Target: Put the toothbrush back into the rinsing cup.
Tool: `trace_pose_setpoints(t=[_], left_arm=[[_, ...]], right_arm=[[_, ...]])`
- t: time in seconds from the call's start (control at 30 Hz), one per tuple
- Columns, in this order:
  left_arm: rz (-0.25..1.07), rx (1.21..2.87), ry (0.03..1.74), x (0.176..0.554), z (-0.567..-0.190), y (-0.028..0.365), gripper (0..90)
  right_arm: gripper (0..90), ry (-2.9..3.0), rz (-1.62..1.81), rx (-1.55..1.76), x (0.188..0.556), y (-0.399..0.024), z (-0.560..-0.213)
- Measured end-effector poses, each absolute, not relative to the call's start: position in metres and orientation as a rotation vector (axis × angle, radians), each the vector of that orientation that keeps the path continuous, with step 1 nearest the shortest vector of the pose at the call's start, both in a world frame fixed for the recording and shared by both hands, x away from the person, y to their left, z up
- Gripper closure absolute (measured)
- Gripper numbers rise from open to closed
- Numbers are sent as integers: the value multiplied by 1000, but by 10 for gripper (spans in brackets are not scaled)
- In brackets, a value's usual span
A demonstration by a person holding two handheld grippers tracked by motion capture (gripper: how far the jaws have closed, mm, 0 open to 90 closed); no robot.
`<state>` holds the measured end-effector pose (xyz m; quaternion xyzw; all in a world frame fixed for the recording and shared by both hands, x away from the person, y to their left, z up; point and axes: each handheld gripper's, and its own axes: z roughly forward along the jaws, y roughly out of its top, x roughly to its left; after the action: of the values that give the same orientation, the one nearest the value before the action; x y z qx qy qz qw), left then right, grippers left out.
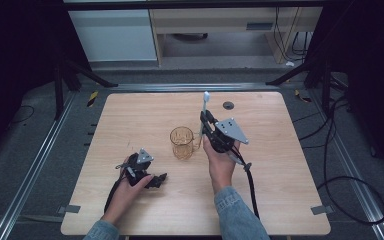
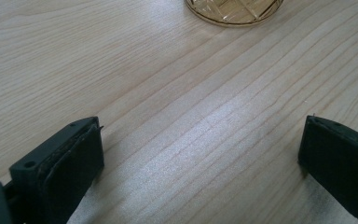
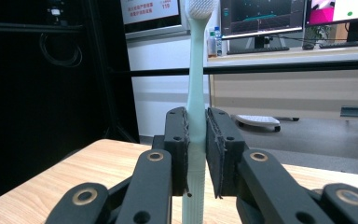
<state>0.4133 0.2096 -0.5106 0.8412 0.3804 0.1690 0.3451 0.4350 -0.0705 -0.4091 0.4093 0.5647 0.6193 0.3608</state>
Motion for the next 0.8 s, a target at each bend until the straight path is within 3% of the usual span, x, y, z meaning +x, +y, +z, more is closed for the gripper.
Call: trace_pose_setpoints(t=[0.8], left_arm=[[439, 2184, 988, 413, -511, 210, 0]], right_arm=[[790, 1450, 1636, 1024, 439, -68, -413]])
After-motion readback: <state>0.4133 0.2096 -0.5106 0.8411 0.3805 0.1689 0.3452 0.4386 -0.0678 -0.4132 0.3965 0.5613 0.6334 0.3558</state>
